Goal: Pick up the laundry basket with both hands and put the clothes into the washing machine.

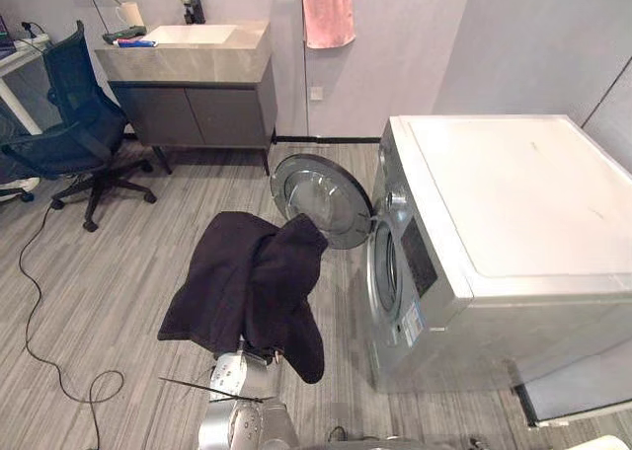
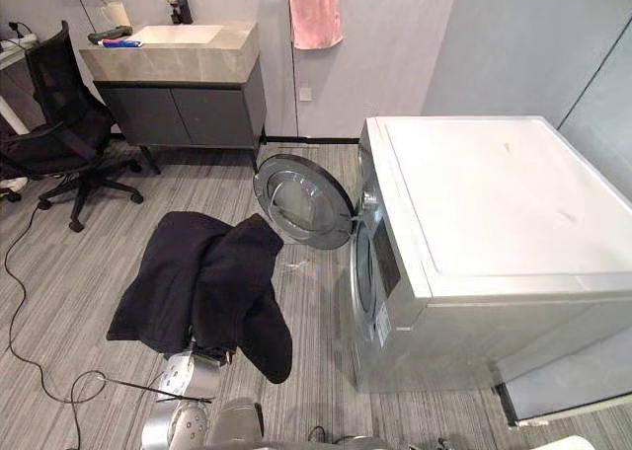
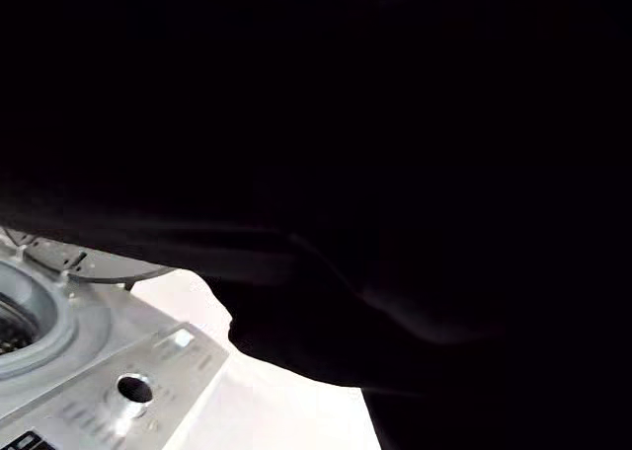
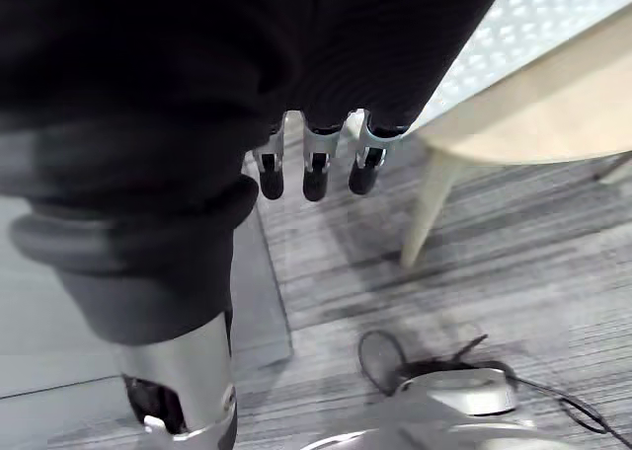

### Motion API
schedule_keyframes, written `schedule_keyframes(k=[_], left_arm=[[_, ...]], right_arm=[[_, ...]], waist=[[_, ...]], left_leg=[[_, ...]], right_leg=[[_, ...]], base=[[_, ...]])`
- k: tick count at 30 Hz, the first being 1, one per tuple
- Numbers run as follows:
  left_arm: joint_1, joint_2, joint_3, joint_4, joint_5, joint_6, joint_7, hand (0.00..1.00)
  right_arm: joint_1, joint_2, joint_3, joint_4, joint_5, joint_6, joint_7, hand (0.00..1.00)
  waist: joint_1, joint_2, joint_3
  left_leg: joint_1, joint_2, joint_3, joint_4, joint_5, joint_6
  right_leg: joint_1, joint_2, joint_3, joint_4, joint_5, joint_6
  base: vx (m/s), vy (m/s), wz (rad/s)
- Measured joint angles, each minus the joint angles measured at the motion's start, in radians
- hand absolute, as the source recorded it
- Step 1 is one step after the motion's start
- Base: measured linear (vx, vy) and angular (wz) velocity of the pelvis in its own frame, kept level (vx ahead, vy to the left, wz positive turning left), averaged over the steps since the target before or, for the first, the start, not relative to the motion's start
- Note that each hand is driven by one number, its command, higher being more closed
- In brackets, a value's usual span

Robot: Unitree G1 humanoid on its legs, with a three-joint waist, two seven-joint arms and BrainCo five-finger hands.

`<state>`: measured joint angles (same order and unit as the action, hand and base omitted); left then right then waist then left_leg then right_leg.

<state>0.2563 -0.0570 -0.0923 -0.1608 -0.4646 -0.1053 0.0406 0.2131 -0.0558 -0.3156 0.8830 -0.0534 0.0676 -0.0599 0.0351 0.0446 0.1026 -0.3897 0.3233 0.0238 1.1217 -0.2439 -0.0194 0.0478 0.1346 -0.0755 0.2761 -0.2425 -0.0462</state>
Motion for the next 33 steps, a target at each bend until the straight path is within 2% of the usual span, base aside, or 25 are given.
schedule_keyframes(k=[2,3,4,5,6,7,8,9,10,11,13,15,16,17,18,19,20,21,22,24,26,28,29,31,33], left_arm=[[-0.001,0.002,0.031,0.001,0.001,0.0,0.009,1.0],[-0.001,0.006,0.047,0.001,0.002,0.0,0.01,1.0],[-0.001,0.008,0.059,0.002,0.004,0.0,0.018,1.0],[-0.001,0.008,0.059,0.002,0.004,0.0,0.025,1.0],[0.001,0.004,0.056,0.003,0.004,-0.001,0.028,1.0],[0.001,-0.002,0.053,0.004,0.004,-0.001,0.028,1.0],[0.005,-0.008,0.028,0.005,0.005,-0.001,0.028,1.0],[0.0,-0.001,0.018,0.005,0.005,-0.001,0.028,1.0],[-0.007,0.016,0.014,0.005,0.006,0.0,0.028,1.0],[-0.005,0.031,0.01,0.005,0.005,-0.003,0.027,1.0],[-0.006,0.039,0.01,0.004,0.005,-0.003,0.027,1.0],[-0.009,0.046,0.017,0.003,0.005,-0.004,0.027,1.0],[0.001,0.047,0.031,-0.008,0.007,-0.004,0.028,1.0],[0.008,0.048,0.04,-0.014,0.007,-0.003,0.029,1.0],[0.022,0.051,0.068,-0.031,0.008,-0.004,0.03,1.0],[0.026,0.052,0.094,-0.039,0.01,-0.007,0.034,1.0],[0.028,0.052,0.104,-0.043,0.012,-0.01,0.036,1.0],[0.028,0.052,0.111,-0.048,0.016,-0.015,0.043,1.0],[0.021,0.048,0.112,-0.046,0.019,-0.013,0.049,1.0],[0.004,0.042,0.11,-0.028,0.042,-0.008,0.051,1.0],[-0.008,0.027,0.116,-0.019,0.047,0.0,0.051,1.0],[-0.01,-0.012,0.137,-0.016,0.048,0.008,0.055,1.0],[-0.01,-0.013,0.148,-0.016,0.049,0.008,0.056,1.0],[-0.006,-0.012,0.203,-0.016,0.048,0.009,0.074,1.0],[0.002,-0.012,0.245,-0.016,0.047,0.003,0.1,1.0]], right_arm=[[-0.036,0.005,0.048,-0.014,-0.001,-0.006,-0.005,0.0],[-0.059,0.025,0.071,-0.029,-0.001,-0.014,-0.005,0.0],[-0.072,0.061,0.087,-0.04,-0.002,-0.025,-0.002,0.0],[-0.071,0.079,0.09,-0.045,-0.005,-0.028,-0.002,0.0],[-0.064,0.1,0.098,-0.044,-0.028,-0.038,0.002,0.0],[-0.06,0.102,0.102,-0.046,-0.036,-0.042,0.006,0.0],[-0.055,0.097,0.095,-0.047,-0.04,-0.049,0.012,0.0],[-0.054,0.097,0.081,-0.041,-0.04,-0.049,0.012,0.0],[-0.054,0.114,0.068,-0.023,-0.042,-0.046,0.012,0.0],[-0.035,0.124,0.07,0.014,-0.036,-0.042,0.025,0.0],[-0.031,0.126,0.059,0.013,-0.034,-0.041,0.023,0.0],[-0.029,0.125,0.056,0.003,-0.033,-0.039,0.031,0.0],[-0.03,0.124,0.043,-0.009,-0.03,-0.038,0.04,0.0],[-0.031,0.124,0.035,-0.012,-0.028,-0.038,0.041,0.0],[-0.037,0.117,0.025,-0.014,-0.028,-0.035,0.042,0.0],[-0.041,0.12,0.018,-0.019,-0.034,-0.034,0.043,0.0],[-0.042,0.119,0.018,-0.02,-0.036,-0.029,0.043,0.0],[-0.044,0.115,0.017,-0.022,-0.043,-0.018,0.044,0.0],[-0.049,0.11,0.008,-0.034,-0.058,-0.015,0.045,0.0],[-0.058,0.111,0.008,-0.032,-0.066,-0.016,0.044,0.0],[-0.057,0.11,0.008,-0.032,-0.066,-0.016,0.045,0.0],[-0.06,0.106,0.011,-0.035,-0.066,-0.015,0.045,0.0],[-0.062,0.102,0.016,-0.035,-0.067,-0.015,0.044,0.0],[-0.066,0.073,0.043,-0.025,-0.067,-0.013,0.044,0.0],[-0.069,0.059,0.065,-0.016,-0.068,-0.008,0.041,0.0]], waist=[[0.009,-0.027,0.0],[0.011,-0.047,0.0],[0.019,-0.069,0.001],[0.026,-0.073,-0.001],[0.038,-0.076,-0.008],[0.037,-0.068,-0.015],[0.032,-0.034,-0.036],[0.021,-0.045,-0.039],[0.015,-0.09,-0.041],[0.018,-0.14,-0.05],[0.015,-0.136,-0.046],[0.037,-0.128,-0.042],[0.036,-0.119,-0.036],[0.036,-0.115,-0.034],[0.038,-0.114,-0.033],[0.036,-0.115,-0.034],[0.035,-0.114,-0.034],[0.035,-0.103,-0.039],[0.024,-0.087,-0.037],[-0.019,-0.083,-0.038],[-0.022,-0.079,-0.036],[-0.018,-0.061,-0.036],[-0.015,-0.061,-0.035],[0.01,-0.042,-0.027],[0.016,-0.038,-0.031]], left_leg=[[0.005,-0.054,-0.099,-0.24,-0.026,-0.014],[0.006,-0.085,-0.199,-0.35,-0.026,-0.023],[0.022,-0.101,-0.311,-0.446,-0.018,-0.036],[0.035,-0.105,-0.367,-0.483,-0.01,-0.051],[0.062,-0.108,-0.461,-0.539,0.015,-0.093],[0.075,-0.1,-0.493,-0.571,0.047,-0.13],[0.071,-0.08,-0.475,-0.597,0.077,-0.236],[0.074,-0.087,-0.456,-0.599,0.02,-0.245],[0.07,-0.118,-0.423,-0.577,0.017,-0.232],[0.07,-0.172,-0.372,-0.537,0.001,-0.206],[0.07,-0.202,-0.3,-0.467,-0.041,-0.166],[0.102,-0.195,-0.186,-0.453,-0.073,-0.133],[0.135,-0.182,-0.111,-0.462,-0.085,-0.113],[0.156,-0.174,-0.072,-0.474,-0.09,-0.104],[0.216,-0.15,0.024,-0.518,-0.096,-0.09],[0.274,-0.134,0.117,-0.57,-0.095,-0.087],[0.298,-0.129,0.156,-0.596,-0.095,-0.087],[0.32,-0.124,0.213,-0.637,-0.095,-0.088],[0.323,-0.112,0.248,-0.661,-0.09,-0.088],[0.335,-0.112,0.272,-0.722,-0.043,-0.086],[0.354,-0.111,0.279,-0.731,-0.007,-0.083],[0.391,-0.085,0.293,-0.701,-0.008,-0.084],[0.388,-0.079,0.281,-0.677,-0.008,-0.083],[0.333,-0.059,0.161,-0.52,-0.006,-0.071],[0.314,-0.066,0.051,-0.487,-0.033,-0.039]], right_leg=[[0.006,-0.006,0.094,-0.005,0.0,0.0],[0.009,-0.008,0.148,-0.003,-0.001,0.004],[0.015,-0.01,0.193,0.006,-0.01,0.02],[0.02,-0.011,0.207,0.014,-0.017,0.034],[0.021,-0.012,0.224,0.041,-0.043,0.077],[0.014,-0.011,0.234,0.058,-0.066,0.107],[-0.005,-0.004,0.269,0.096,-0.121,0.113],[-0.015,-0.023,0.273,0.121,-0.145,0.126],[-0.019,-0.061,0.28,0.144,-0.162,0.144],[-0.02,-0.129,0.295,0.153,-0.164,0.164],[-0.029,-0.179,0.296,0.163,-0.145,0.193],[-0.09,-0.237,0.234,0.244,-0.113,0.171],[-0.128,-0.301,0.076,0.299,-0.071,0.132],[-0.143,-0.336,-0.012,0.318,-0.053,0.11],[-0.153,-0.405,-0.184,0.362,-0.039,0.085],[-0.151,-0.457,-0.351,0.402,-0.035,0.078],[-0.139,-0.469,-0.429,0.396,-0.034,0.078],[-0.123,-0.47,-0.547,0.334,-0.033,0.077],[-0.127,-0.453,-0.577,0.271,-0.011,0.069],[-0.147,-0.424,-0.555,0.222,0.011,0.061],[-0.145,-0.404,-0.536,0.217,0.011,0.061],[-0.135,-0.366,-0.5,0.21,0.001,0.052],[-0.132,-0.354,-0.489,0.204,0.0,0.051],[-0.124,-0.314,-0.418,0.176,0.002,0.048],[-0.139,-0.292,-0.365,0.175,-0.002,0.042]], base=[[0.35,0.169,-0.93],[0.28,0.278,-1.11],[0.23,0.257,-1.09],[0.24,0.341,-1.21],[0.18,0.306,-1.05],[0.19,0.524,-1.21],[0.1,0.442,-0.73],[0.1,0.476,-0.45],[0.11,0.37,-0.26],[0.13,0.444,-0.37],[0.07,0.448,-0.86],[-0.03,0.356,-1.44],[-0.06,0.257,-1.42],[-0.1,0.351,-1.93],[-0.08,0.201,-2.01],[-0.06,0.153,-2.02],[-0.06,0.096,-1.87],[-0.04,0.078,-1.55],[-0.03,0.061,-1.3],[0.03,-0.009,-0.61],[0.06,-0.024,-0.43],[0.14,-0.027,-0.48],[0.13,-0.066,-0.65],[0.04,-0.048,-1.0],[0.02,0.005,-0.99]])
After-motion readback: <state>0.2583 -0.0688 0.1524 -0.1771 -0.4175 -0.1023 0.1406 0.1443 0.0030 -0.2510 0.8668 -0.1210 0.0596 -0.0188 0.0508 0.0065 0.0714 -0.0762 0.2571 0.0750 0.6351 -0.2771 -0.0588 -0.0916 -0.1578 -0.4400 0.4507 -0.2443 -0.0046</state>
